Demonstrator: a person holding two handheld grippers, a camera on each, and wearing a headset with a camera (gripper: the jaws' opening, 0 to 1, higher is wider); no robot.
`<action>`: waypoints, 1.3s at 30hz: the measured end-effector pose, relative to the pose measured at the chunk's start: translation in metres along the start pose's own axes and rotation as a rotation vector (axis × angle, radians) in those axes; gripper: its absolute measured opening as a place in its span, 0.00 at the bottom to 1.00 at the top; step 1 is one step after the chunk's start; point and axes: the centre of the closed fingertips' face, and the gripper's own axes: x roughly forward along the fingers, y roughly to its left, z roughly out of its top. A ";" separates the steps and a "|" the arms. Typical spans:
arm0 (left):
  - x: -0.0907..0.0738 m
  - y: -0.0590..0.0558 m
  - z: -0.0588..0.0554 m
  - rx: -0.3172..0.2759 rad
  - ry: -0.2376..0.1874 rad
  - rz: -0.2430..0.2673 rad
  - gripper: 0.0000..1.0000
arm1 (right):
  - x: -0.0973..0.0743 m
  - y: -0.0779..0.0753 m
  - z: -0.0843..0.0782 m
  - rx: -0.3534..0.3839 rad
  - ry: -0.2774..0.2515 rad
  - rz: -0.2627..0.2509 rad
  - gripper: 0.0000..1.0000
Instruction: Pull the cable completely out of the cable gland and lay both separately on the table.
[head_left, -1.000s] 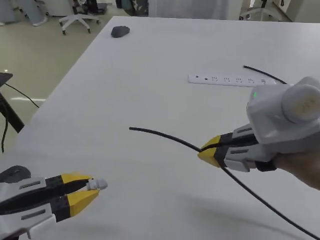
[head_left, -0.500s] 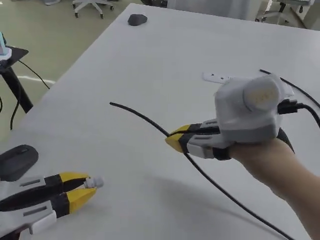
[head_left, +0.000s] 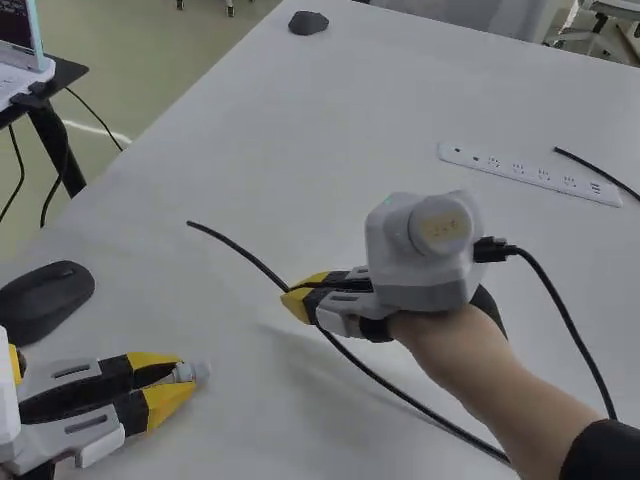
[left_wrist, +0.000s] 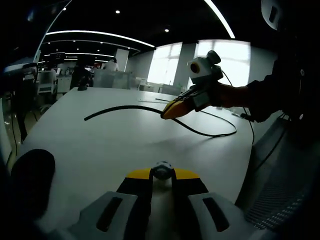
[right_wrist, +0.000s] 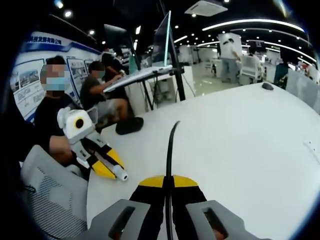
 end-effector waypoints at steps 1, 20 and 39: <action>-0.001 0.002 -0.001 0.000 -0.005 0.009 0.15 | 0.002 0.001 -0.002 -0.001 0.005 0.001 0.00; -0.001 0.004 -0.005 -0.002 -0.020 0.026 0.15 | 0.024 0.002 -0.033 -0.131 0.126 -0.065 0.00; 0.001 0.001 0.001 -0.038 -0.033 0.004 0.34 | 0.014 -0.008 -0.039 -0.225 0.164 -0.130 0.21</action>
